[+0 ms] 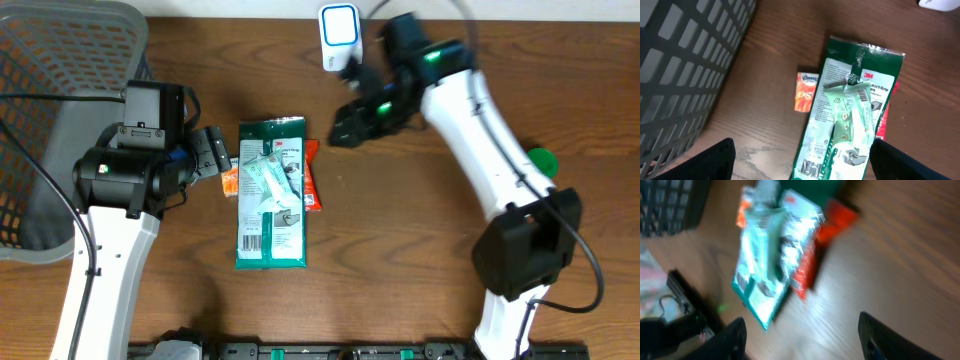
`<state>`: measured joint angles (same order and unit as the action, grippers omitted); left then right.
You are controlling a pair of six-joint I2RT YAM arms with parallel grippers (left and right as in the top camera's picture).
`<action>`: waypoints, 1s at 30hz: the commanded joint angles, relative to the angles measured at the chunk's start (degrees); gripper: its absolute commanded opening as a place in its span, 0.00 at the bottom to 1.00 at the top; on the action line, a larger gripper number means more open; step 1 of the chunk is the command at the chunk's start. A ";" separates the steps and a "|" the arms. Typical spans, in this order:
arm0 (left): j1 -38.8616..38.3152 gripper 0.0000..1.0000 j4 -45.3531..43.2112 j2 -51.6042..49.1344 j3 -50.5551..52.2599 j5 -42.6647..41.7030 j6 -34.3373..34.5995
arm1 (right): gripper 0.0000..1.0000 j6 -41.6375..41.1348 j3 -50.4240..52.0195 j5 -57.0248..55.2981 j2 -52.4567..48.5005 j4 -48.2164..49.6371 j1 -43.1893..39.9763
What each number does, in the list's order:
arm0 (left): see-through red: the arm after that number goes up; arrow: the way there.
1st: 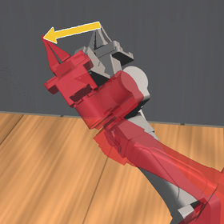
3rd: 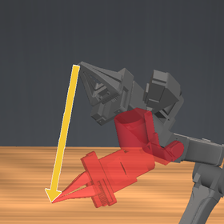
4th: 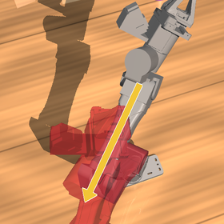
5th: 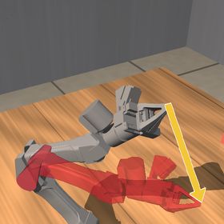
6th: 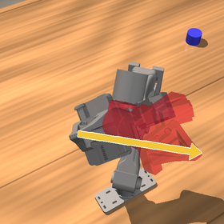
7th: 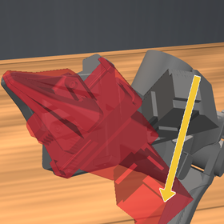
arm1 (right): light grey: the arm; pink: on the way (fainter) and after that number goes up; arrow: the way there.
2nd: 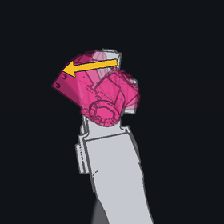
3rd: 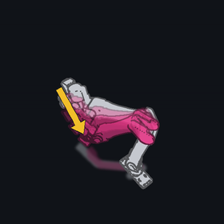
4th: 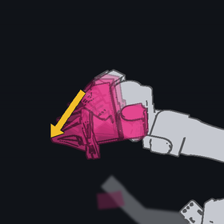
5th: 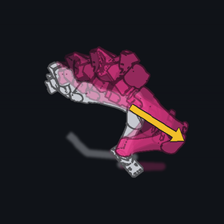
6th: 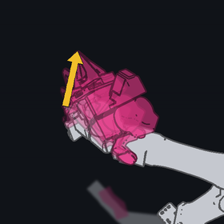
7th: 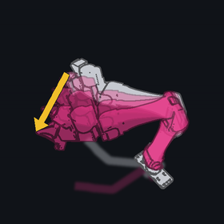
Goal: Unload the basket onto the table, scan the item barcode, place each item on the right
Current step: 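Reach the right gripper to the gloves bag and grasp the pale green wipes pack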
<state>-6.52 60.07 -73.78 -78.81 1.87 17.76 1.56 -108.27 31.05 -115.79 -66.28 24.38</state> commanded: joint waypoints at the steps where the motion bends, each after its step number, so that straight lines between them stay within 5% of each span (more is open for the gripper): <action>1: 0.13 0.85 0.17 0.15 -0.94 0.57 -0.37 | 0.66 -5.40 5.22 -2.82 0.33 7.45 6.38; 11: 0.13 0.85 0.17 0.15 -0.94 0.57 -0.37 | 0.53 -9.66 16.31 -21.55 0.33 25.46 19.39; 19: 0.13 0.85 0.17 0.15 -0.94 0.57 -0.37 | 0.42 -10.71 23.69 -21.99 0.33 37.13 20.83; 30: 0.13 0.86 0.17 0.15 -0.94 0.57 -0.35 | 0.36 -11.82 27.65 -21.97 0.33 39.50 21.27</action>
<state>-6.52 60.07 -73.78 -78.81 1.87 17.76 -9.67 -81.78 10.44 -115.83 -26.30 45.23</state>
